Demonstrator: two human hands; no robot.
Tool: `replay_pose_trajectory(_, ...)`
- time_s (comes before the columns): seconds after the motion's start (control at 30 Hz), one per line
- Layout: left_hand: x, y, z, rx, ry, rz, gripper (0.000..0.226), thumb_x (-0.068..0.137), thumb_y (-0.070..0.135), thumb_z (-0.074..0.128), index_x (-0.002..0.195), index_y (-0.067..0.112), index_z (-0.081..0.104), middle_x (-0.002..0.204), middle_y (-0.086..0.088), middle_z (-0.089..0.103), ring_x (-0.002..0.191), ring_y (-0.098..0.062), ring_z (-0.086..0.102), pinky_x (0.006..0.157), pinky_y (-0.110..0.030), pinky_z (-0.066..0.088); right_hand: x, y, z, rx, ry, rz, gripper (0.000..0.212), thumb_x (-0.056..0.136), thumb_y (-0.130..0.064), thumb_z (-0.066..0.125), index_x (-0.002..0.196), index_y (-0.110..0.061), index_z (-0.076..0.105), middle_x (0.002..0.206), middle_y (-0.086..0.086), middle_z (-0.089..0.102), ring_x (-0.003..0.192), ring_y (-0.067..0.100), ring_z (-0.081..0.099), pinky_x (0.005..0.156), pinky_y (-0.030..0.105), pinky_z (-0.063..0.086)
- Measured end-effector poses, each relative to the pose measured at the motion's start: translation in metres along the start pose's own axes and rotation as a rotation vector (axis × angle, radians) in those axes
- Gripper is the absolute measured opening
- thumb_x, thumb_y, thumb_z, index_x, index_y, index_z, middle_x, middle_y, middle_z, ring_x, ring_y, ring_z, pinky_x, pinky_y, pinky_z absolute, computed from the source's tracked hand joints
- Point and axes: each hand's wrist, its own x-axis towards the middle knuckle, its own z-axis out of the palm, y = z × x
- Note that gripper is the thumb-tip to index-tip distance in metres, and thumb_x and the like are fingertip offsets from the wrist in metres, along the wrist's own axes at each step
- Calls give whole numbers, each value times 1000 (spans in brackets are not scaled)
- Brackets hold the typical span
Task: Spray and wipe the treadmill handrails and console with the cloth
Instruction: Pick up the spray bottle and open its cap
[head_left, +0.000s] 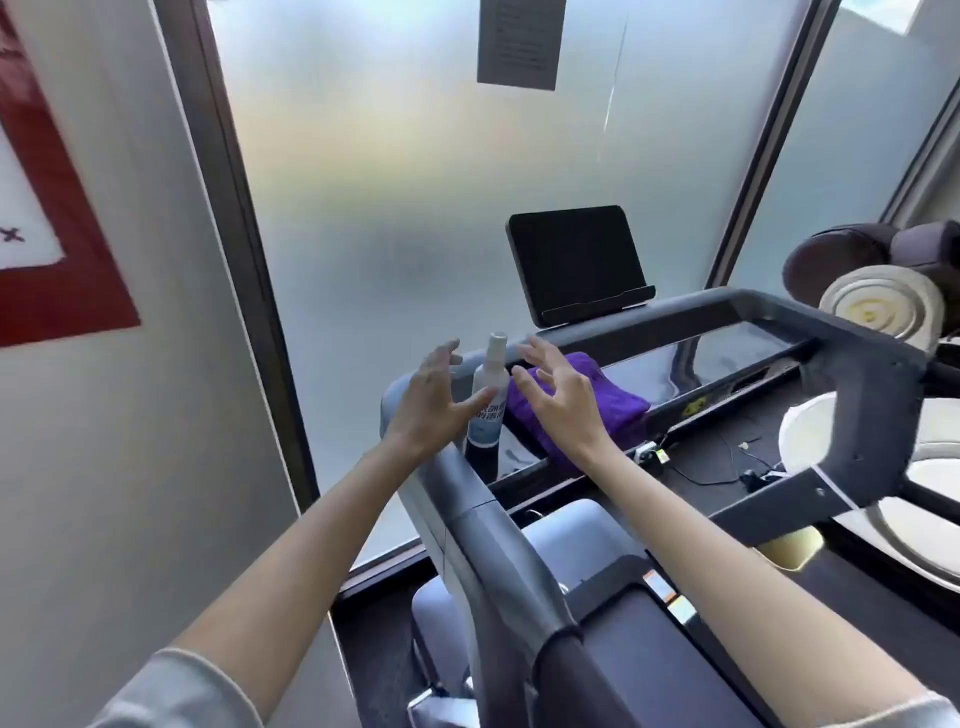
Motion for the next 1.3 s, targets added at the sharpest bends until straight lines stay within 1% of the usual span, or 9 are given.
replay_pose_trajectory(0.17, 21, -9, 4, -316, -181, -58, 54, 81, 19, 76, 128, 13, 52, 116, -8, 66, 96, -18, 68, 83, -29, 56, 17, -5, 9, 289, 12, 83, 51, 92, -21, 66, 139, -12, 49, 123, -7, 60, 113, -2, 58, 95, 15, 45)
replay_pose_trajectory(0.3, 27, -14, 8, -372, -243, -5, 26, 83, 17, 74, 106, 14, 63, 96, -2, 71, 83, -10, 67, 73, -18, 53, 19, -8, 17, 535, 51, 107, 38, 86, -25, 70, 121, -12, 63, 115, 8, 71, 109, 16, 67, 94, 31, 53)
replay_pose_trajectory(0.4, 31, -18, 7, -334, -225, 15, 18, 82, 19, 76, 88, 20, 59, 80, 5, 67, 73, -10, 65, 65, -19, 50, 20, -9, 22, 603, 73, 102, 26, 86, -22, 68, 110, -11, 68, 101, 4, 76, 96, 17, 71, 84, 28, 57)
replay_pose_trajectory(0.5, 34, -22, 8, -303, -228, 39, 22, 80, 18, 77, 90, 16, 58, 90, -3, 70, 85, -23, 70, 75, -35, 53, 21, -7, 25, 638, 93, 89, 16, 90, -15, 65, 105, -12, 68, 97, 2, 76, 92, 15, 71, 78, 25, 56)
replay_pose_trajectory(0.77, 32, -32, 15, -308, -166, 134, 29, 82, 18, 75, 104, 5, 62, 91, -7, 71, 82, -21, 72, 76, -43, 57, 22, -11, 40, 756, 103, 126, 25, 82, -28, 64, 102, -13, 65, 85, -6, 71, 82, 7, 65, 77, 21, 54)
replay_pose_trajectory(0.97, 25, -33, 23, -322, -126, 167, 14, 88, 22, 68, 97, 13, 62, 78, 8, 68, 83, -11, 70, 77, -23, 54, 21, -16, 49, 800, 166, 122, 35, 82, -32, 63, 105, -6, 60, 79, -4, 60, 81, 17, 53, 81, 39, 48)
replay_pose_trajectory(1.1, 22, -32, 24, -347, -114, 178, 27, 87, 28, 65, 98, 4, 62, 81, -2, 70, 86, -18, 71, 82, -33, 56, 21, -13, 50, 843, 148, 124, 39, 80, -32, 65, 106, -3, 59, 78, -2, 58, 82, 22, 49, 85, 51, 41)
replay_pose_trajectory(1.2, 22, -31, 23, -337, -128, 178, 38, 84, 35, 63, 104, 3, 62, 88, -9, 72, 91, -21, 71, 85, -39, 55, 23, -12, 44, 876, 109, 115, 38, 81, -35, 65, 102, -4, 61, 79, -1, 56, 77, 18, 49, 81, 49, 42)
replay_pose_trajectory(1.3, 23, -31, 22, -340, -162, 170, 30, 88, 23, 68, 112, 7, 62, 95, -9, 72, 97, -23, 69, 90, -43, 53, 27, -13, 38, 880, 63, 99, 29, 78, -41, 68, 95, -18, 71, 83, -2, 60, 77, 12, 54, 76, 31, 50)
